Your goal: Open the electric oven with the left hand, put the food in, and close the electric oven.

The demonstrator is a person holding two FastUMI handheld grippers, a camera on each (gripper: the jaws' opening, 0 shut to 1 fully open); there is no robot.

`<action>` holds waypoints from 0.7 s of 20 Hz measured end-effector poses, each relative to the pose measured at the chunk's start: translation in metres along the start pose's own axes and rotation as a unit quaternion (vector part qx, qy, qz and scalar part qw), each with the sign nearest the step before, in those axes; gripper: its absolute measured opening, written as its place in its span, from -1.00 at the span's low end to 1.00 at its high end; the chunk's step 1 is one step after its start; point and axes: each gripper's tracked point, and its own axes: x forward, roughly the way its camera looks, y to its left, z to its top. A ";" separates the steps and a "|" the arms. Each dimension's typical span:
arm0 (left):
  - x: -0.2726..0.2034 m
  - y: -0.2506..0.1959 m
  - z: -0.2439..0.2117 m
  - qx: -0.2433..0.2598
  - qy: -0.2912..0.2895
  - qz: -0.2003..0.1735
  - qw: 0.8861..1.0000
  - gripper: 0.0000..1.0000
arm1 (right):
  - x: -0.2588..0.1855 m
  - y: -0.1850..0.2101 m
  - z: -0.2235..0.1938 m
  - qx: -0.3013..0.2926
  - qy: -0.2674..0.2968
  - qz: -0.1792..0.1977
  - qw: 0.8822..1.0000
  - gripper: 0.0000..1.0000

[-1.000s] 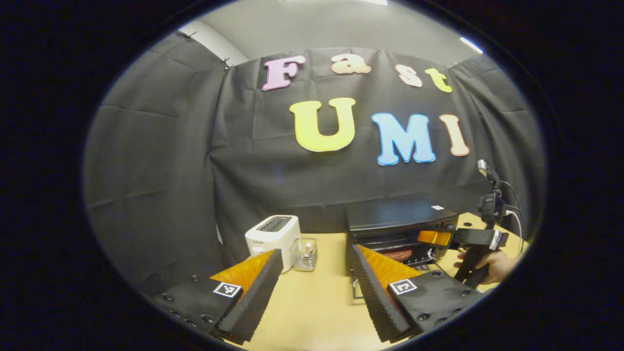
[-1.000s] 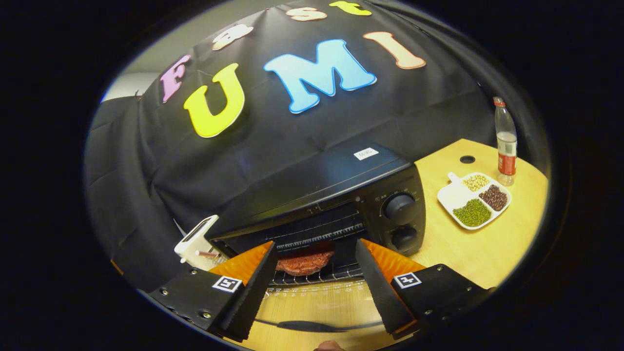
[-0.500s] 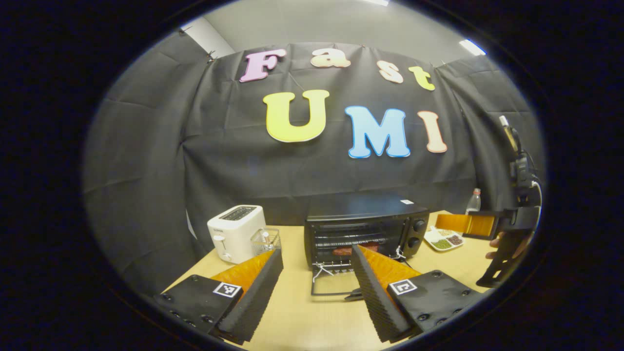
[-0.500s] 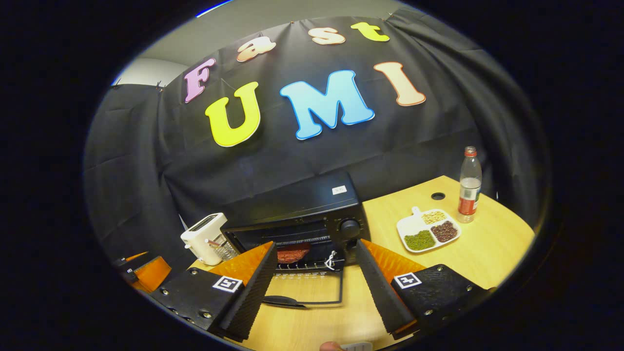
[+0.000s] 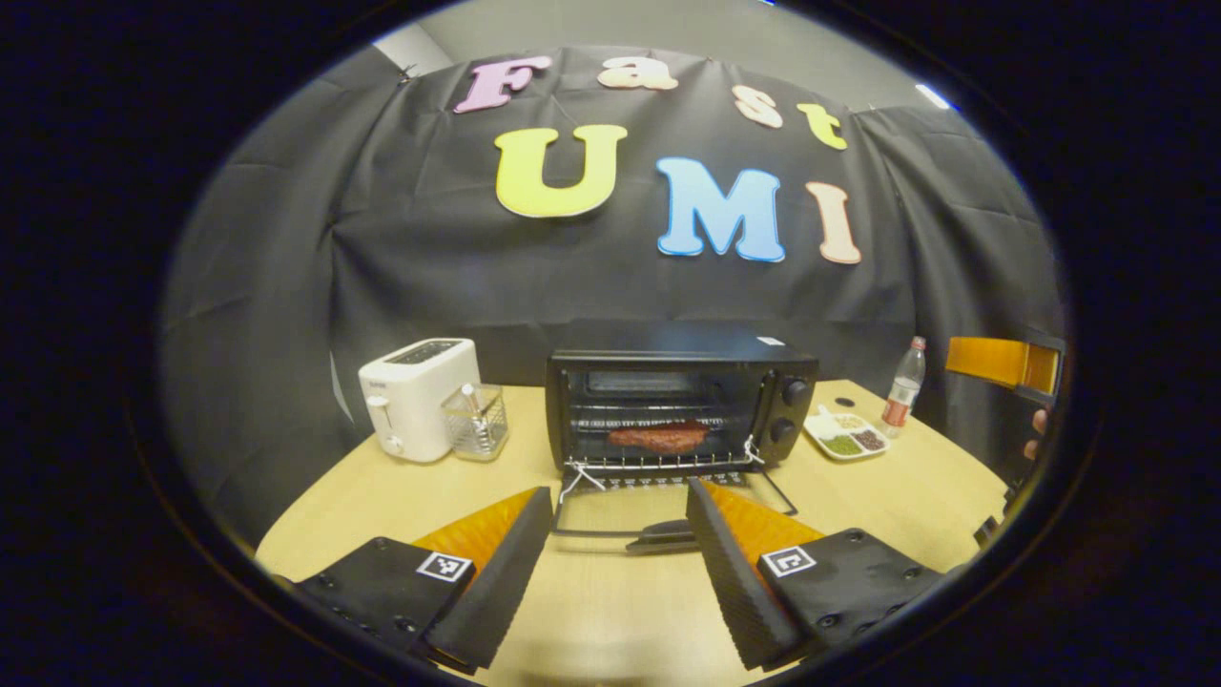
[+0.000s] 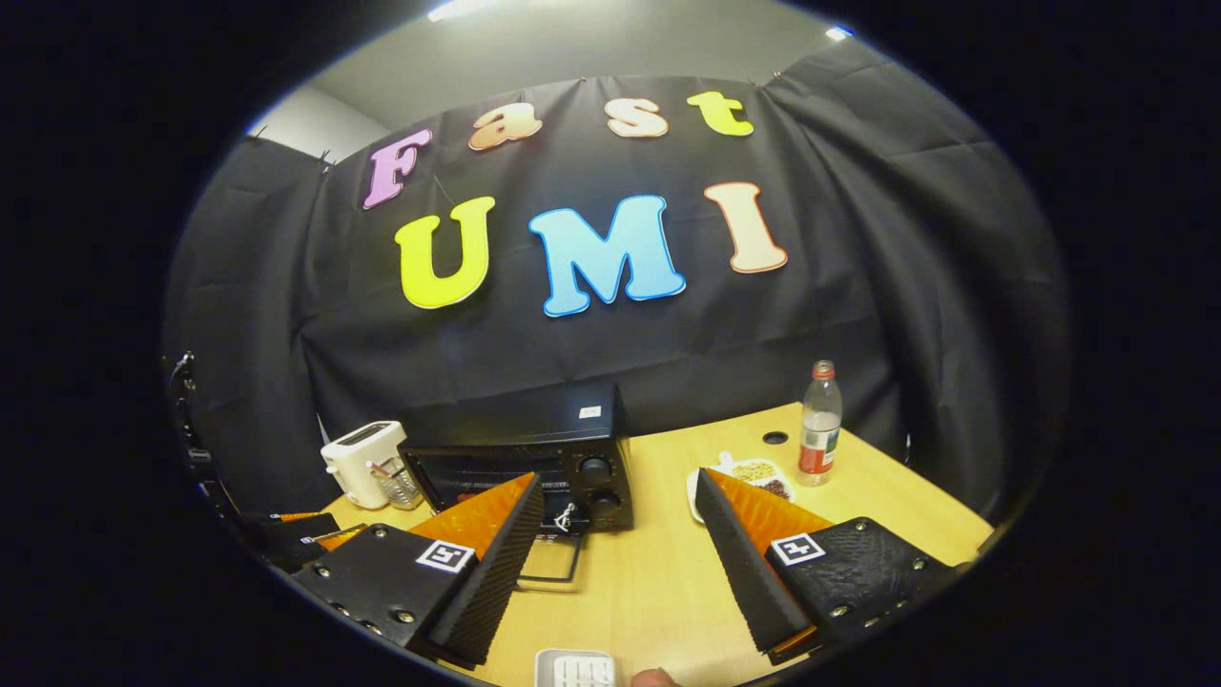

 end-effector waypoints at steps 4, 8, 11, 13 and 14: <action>0.013 -0.014 -0.031 0.009 0.035 -0.014 0.999 0.97 | -0.021 -0.006 0.005 -0.005 -0.007 -0.017 1.000 0.94; 0.028 -0.032 -0.071 0.010 0.080 -0.038 0.996 0.99 | -0.044 -0.007 0.015 -0.026 -0.020 -0.028 0.999 0.94; 0.040 -0.042 -0.104 -0.009 0.128 -0.048 0.991 0.82 | -0.053 -0.010 0.015 -0.028 -0.016 -0.040 0.999 0.94; 0.048 -0.046 -0.118 -0.016 0.152 -0.048 0.987 0.90 | -0.059 -0.013 0.017 -0.026 -0.013 -0.048 0.998 0.94; 0.052 -0.049 -0.122 -0.013 0.160 -0.048 0.986 0.82 | -0.062 -0.015 0.021 -0.027 -0.016 -0.053 0.998 0.94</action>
